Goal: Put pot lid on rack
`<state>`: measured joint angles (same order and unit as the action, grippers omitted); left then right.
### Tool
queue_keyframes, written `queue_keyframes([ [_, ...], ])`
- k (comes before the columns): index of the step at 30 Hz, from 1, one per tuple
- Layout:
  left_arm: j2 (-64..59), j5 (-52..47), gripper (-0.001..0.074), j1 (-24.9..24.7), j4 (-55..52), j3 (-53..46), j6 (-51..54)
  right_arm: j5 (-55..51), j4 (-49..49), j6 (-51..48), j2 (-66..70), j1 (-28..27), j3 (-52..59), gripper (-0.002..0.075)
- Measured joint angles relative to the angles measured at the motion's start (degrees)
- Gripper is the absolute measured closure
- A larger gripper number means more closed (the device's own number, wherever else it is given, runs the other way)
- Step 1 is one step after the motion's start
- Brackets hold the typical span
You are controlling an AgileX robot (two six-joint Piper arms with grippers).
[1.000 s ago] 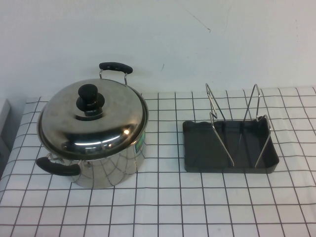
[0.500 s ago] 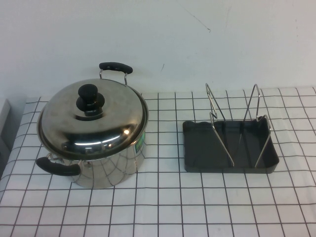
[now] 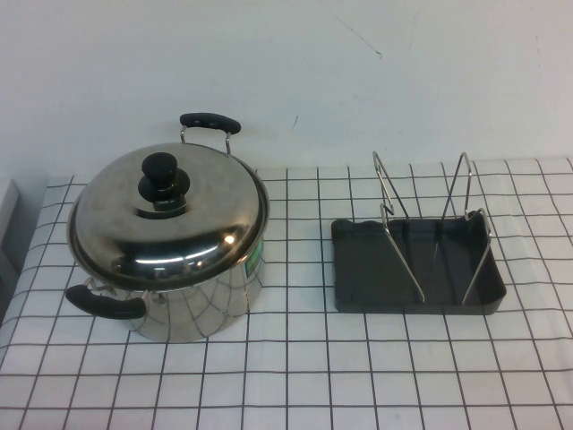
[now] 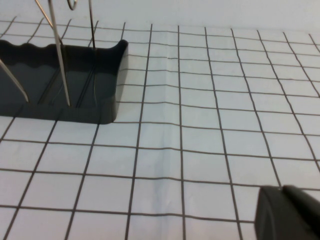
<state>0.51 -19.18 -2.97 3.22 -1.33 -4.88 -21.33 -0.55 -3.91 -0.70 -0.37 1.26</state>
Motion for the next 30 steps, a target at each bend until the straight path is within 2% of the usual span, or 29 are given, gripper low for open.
queue_keyframes([
  [11, 0.0, 0.4, 0.0737, 0.0, -1.5, 0.0, 0.1, 0.0, -0.6, 0.0, 0.0, 0.0, 0.0, 0.0729],
  [17, 0.0, 8.4, 0.0738, 0.0, -2.1, -0.2, 0.1, 3.7, -3.0, 0.0, 0.0, 0.0, 0.3, 0.0729],
  [24, 0.0, 31.2, 0.0739, 0.0, -2.4, -0.2, 0.1, 25.3, -7.4, 0.0, 0.0, 0.0, 0.3, 0.0729],
  [30, 0.0, 44.8, 0.0738, 0.0, -2.4, -0.2, 0.2, 47.2, -7.7, 0.0, 0.0, 0.0, 0.3, 0.0729],
])
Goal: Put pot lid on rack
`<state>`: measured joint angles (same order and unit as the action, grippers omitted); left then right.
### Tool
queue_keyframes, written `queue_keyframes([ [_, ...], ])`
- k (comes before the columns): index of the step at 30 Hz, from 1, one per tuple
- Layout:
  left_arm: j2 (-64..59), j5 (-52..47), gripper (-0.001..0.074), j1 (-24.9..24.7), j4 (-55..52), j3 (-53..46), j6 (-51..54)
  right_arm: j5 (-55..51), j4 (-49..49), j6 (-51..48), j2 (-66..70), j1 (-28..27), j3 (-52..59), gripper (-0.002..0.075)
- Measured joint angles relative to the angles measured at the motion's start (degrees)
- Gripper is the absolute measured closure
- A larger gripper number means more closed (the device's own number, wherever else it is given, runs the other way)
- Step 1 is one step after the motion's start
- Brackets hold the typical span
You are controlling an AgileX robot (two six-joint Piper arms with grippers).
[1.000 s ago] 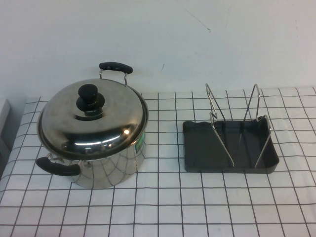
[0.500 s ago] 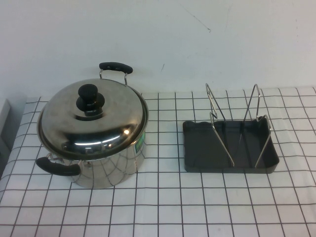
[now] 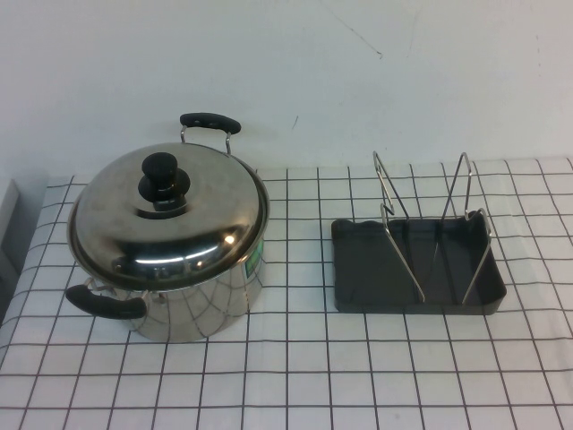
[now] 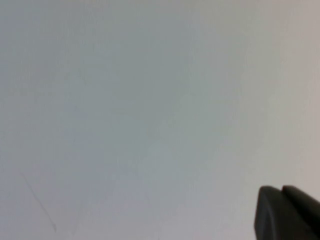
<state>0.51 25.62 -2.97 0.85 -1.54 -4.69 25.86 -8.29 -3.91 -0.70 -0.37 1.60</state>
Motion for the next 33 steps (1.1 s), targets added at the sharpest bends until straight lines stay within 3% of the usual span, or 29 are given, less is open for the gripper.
queue_keyframes([
  [6, 0.0, 5.3, 0.0738, 0.0, 0.0, 0.0, 0.0, 15.1, 0.5, 1.1, 0.0, 0.0, 0.0, 0.0729],
  [14, 0.2, 4.8, 0.0738, 0.0, 1.1, 0.0, -0.1, 16.7, 9.3, 3.9, 0.0, 0.0, -0.3, 0.0729],
  [18, 0.3, -7.4, 0.0738, 0.0, 1.7, 3.2, -1.4, 3.7, 9.2, 3.9, 0.0, 0.0, -6.1, 0.0729],
  [27, -7.8, -45.2, 0.0738, 0.0, 3.0, 24.8, -1.8, -41.3, 3.0, 7.4, 5.5, 0.0, -28.6, 0.0729],
  [29, -11.3, -51.1, 0.0738, 0.0, 4.9, 29.0, -1.6, -47.8, 5.7, 3.9, 8.0, 0.0, -31.2, 0.0729],
  [33, -19.2, -59.2, 0.0738, 0.0, 10.8, 36.2, 3.0, -55.2, 18.7, -12.8, 11.5, 0.0, -32.3, 0.0729],
])
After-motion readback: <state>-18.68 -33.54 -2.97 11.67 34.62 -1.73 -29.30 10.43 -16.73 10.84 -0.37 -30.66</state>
